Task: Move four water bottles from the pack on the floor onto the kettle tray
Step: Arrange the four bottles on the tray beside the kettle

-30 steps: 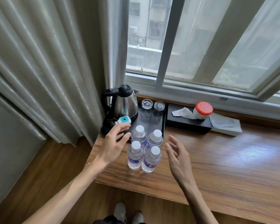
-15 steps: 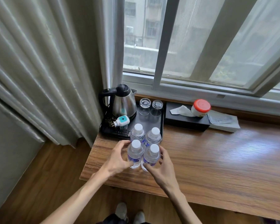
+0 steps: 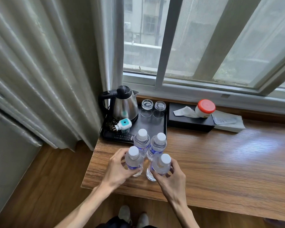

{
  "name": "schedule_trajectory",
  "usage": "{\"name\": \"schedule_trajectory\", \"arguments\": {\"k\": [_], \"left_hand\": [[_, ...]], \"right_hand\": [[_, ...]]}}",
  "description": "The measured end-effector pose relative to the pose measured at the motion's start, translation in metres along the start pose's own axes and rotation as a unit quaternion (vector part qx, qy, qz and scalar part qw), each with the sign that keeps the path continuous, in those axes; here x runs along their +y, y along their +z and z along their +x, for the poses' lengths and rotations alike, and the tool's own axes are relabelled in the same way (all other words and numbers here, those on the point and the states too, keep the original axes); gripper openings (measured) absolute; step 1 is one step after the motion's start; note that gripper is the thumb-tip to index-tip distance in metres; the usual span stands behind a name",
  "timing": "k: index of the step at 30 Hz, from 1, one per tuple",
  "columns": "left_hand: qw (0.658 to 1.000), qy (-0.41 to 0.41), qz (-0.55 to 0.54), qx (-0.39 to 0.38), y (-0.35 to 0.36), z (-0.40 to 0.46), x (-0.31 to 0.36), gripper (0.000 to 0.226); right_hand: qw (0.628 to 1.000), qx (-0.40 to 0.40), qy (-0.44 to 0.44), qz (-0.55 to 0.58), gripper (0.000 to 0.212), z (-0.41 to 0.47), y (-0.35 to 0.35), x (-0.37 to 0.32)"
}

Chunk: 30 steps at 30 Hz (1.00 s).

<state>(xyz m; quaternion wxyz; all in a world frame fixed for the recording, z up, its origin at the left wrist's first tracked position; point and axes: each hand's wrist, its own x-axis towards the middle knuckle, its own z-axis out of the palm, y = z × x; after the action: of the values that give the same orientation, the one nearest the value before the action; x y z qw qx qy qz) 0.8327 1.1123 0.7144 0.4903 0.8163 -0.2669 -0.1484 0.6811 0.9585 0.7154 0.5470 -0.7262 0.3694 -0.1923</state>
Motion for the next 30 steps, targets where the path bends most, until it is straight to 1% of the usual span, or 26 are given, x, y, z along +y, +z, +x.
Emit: {"name": "schedule_trajectory", "arguments": {"k": [3,8,14,17,20,22,26,30], "left_hand": [[1.000,-0.001,0.004,0.021,-0.021,0.000,-0.001,0.066],[0.998,0.014,0.034,0.050,-0.061,0.016,0.006,0.067],[0.996,0.032,0.025,0.079,-0.083,0.060,0.028,0.065],[0.996,0.024,0.009,0.085,-0.082,0.091,0.036,0.063],[0.996,0.036,-0.003,0.081,-0.075,0.120,0.047,0.065],[0.996,0.041,-0.009,0.080,-0.066,0.137,0.055,0.064],[0.996,0.060,0.005,0.069,-0.042,0.168,0.068,0.064],[0.997,0.057,0.010,0.045,-0.011,0.194,0.069,0.061]], "right_hand": [[1.000,0.013,0.007,0.002,0.056,-0.007,-0.013,-0.003],[0.999,0.035,-0.014,-0.020,0.060,-0.006,-0.040,-0.020],[0.996,0.038,-0.053,-0.060,0.058,0.030,-0.068,-0.045],[0.993,0.052,-0.071,-0.081,0.057,0.057,-0.073,-0.056],[0.992,0.048,-0.081,-0.088,0.051,0.091,-0.074,-0.066],[0.992,0.048,-0.083,-0.083,0.052,0.113,-0.071,-0.070],[0.992,0.038,-0.093,-0.082,0.057,0.152,-0.057,-0.076],[0.994,0.018,-0.088,-0.064,0.054,0.182,-0.035,-0.075]]}}
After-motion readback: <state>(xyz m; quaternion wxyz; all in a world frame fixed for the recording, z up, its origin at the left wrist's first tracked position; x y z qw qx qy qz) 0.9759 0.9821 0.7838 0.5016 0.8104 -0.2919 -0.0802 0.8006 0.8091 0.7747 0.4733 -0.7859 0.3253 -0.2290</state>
